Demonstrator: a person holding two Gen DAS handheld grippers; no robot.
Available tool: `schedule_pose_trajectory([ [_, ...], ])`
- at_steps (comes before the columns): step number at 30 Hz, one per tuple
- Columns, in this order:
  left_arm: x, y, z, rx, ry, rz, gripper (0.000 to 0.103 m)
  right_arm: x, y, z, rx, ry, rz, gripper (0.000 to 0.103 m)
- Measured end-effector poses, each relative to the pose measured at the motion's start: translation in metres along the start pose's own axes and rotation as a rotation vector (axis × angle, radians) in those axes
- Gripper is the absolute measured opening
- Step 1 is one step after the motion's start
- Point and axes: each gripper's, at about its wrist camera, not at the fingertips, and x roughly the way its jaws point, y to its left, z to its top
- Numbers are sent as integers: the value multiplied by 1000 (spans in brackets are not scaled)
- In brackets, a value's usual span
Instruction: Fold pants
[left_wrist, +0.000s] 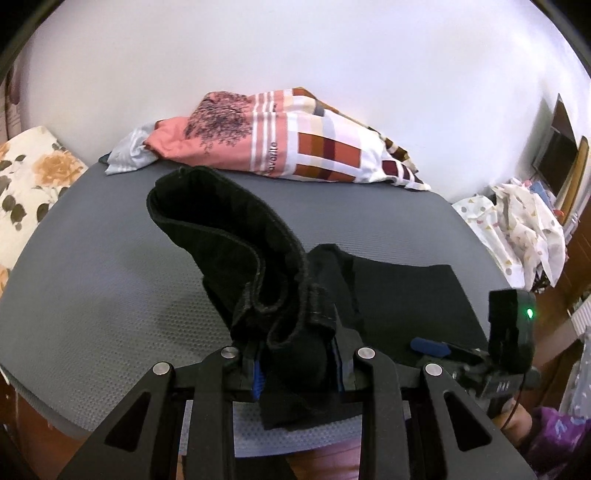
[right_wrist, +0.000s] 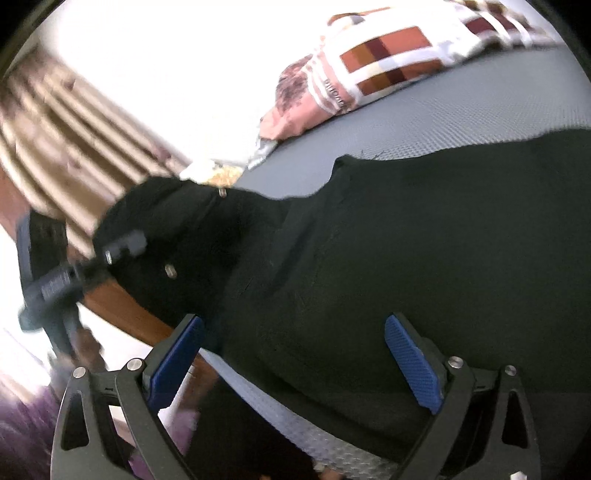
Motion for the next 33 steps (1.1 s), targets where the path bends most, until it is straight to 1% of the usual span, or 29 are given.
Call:
schedule_pose_trajectory([
  [3,3,-9,1,-7,1,-30,28,-8,-16,8,168,-35,135,103],
  [4,4,-13,1,-7,2,-38,28,-10,-24,11,243,-42,198,103],
  [5,6,-17,1,-5,2,-48,28,-11,-28,13,289,-42,238,103],
  [8,13,-34,-3,4,7,-88,28,-10,-50,18,481,-51,396,103],
  [9,16,-39,-5,9,9,-99,28,-9,-55,19,524,-49,429,103],
  [11,21,-54,-9,32,14,-118,28,-4,-60,23,570,-30,469,103],
  [14,31,-73,-15,69,28,-138,28,5,-55,29,584,14,500,103],
  [17,43,-93,-23,111,51,-155,28,6,-51,27,590,32,530,103],
  [23,66,-133,-49,244,107,-176,28,9,-47,31,567,71,562,103],
  [24,69,-139,-54,263,117,-176,28,10,-47,33,561,77,551,103],
  [25,72,-146,-60,296,118,-162,28,10,-47,33,556,92,522,103],
  [27,73,-152,-66,339,113,-143,28,11,-50,33,558,115,508,103],
  [30,75,-154,-70,359,113,-143,28,9,-51,37,554,130,476,103],
  [33,77,-159,-72,400,110,-128,28,7,-44,42,504,156,413,103],
])
